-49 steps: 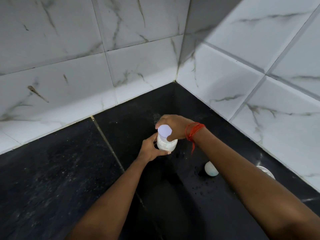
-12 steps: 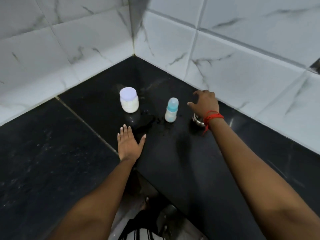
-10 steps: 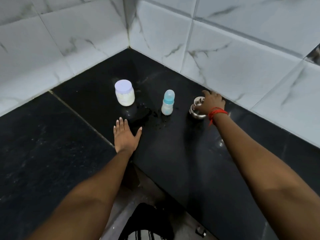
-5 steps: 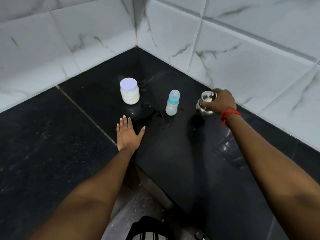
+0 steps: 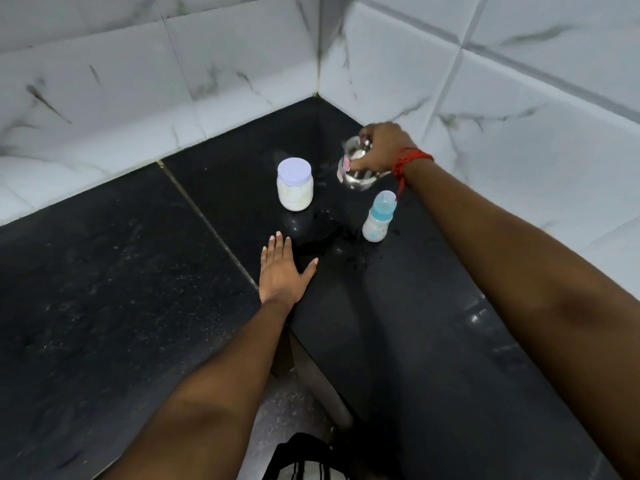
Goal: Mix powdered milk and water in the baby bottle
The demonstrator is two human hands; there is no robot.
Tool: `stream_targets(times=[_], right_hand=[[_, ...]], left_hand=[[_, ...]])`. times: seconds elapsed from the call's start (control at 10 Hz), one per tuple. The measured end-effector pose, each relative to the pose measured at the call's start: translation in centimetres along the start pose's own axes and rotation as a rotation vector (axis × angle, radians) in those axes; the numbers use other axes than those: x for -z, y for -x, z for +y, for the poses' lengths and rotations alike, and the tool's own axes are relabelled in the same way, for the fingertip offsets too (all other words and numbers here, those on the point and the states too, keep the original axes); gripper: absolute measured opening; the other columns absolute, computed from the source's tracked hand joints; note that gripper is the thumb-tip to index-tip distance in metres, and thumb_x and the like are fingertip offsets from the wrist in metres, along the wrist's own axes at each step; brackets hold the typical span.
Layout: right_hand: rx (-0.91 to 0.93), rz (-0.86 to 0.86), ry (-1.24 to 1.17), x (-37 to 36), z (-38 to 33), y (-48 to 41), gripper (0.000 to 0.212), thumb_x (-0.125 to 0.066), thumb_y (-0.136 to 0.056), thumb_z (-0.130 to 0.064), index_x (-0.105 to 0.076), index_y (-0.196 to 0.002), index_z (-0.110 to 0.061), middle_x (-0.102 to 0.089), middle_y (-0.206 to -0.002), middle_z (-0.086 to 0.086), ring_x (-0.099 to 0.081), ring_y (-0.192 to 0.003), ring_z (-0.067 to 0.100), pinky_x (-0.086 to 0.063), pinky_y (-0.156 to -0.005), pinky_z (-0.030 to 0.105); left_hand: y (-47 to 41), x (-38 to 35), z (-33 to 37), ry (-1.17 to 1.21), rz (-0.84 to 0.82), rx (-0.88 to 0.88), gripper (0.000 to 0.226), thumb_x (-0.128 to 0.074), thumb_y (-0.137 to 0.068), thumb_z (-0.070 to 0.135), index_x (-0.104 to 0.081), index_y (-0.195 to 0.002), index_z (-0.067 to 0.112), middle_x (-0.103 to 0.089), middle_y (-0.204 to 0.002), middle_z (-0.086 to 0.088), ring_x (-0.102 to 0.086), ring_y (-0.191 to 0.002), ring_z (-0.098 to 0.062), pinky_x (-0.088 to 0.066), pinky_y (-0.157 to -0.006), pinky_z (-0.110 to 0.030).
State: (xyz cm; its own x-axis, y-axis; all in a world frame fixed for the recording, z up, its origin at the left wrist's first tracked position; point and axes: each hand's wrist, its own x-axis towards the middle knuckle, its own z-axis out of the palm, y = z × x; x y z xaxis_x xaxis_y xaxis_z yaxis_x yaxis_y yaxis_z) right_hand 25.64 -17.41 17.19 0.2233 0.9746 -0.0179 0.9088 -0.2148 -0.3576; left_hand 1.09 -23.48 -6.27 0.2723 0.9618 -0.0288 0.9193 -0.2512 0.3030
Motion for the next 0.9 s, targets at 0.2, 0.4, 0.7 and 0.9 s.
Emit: stream_targets(times=[0.2,0.4,0.7,0.9], right_hand=[[0.004,-0.217,0.12,-6.9,-0.4,-1.0,0.05,-0.076,-0.055,-0.052,-0.065,-0.094,-0.023,-0.068,-0.097,0.002,-0.065,-0.084,0.025,-0.053,-0.069,0.031],[0.012,-0.209,0.145,-8.8,0.1,-0.9,0.068,-0.074,-0.063,-0.053,-0.063,-0.12,-0.019,-0.062,-0.122,0.009,-0.064,-0.105,0.034,-0.055,-0.084,0.038],[0.023,-0.224,0.253,-8.2,-0.2,-0.2,0.079,-0.07,-0.073,-0.058,-0.049,-0.138,-0.017,-0.056,-0.137,0.009,-0.059,-0.119,0.033,-0.052,-0.096,0.044],[0.117,0.016,0.163,-5.7,-1.2,1.5,0.105,-0.053,-0.083,-0.075,-0.019,-0.158,-0.01,-0.023,-0.164,0.011,-0.019,-0.152,0.029,-0.022,-0.124,0.045]], left_hand=[[0.0,-0.1,0.0,0.005,0.006,0.004,0.093,-0.031,-0.1,0.075,-0.022,-0.164,0.008,-0.011,-0.175,-0.012,-0.005,-0.163,-0.024,-0.003,-0.132,-0.041],[-0.2,-0.4,-0.2,-0.003,0.013,0.004,0.094,-0.031,-0.099,0.075,-0.023,-0.164,0.008,-0.012,-0.174,-0.013,-0.005,-0.163,-0.025,-0.003,-0.132,-0.041],[-0.5,0.3,-0.3,0.099,-0.009,0.019,0.094,-0.045,-0.098,0.072,-0.026,-0.163,0.008,-0.013,-0.174,-0.012,-0.004,-0.163,-0.023,0.001,-0.131,-0.038],[-3.1,6.4,1.6,0.258,-0.017,0.058,0.095,-0.049,-0.102,0.062,-0.013,-0.164,0.001,-0.003,-0.175,-0.018,-0.001,-0.162,-0.03,-0.001,-0.131,-0.044]])
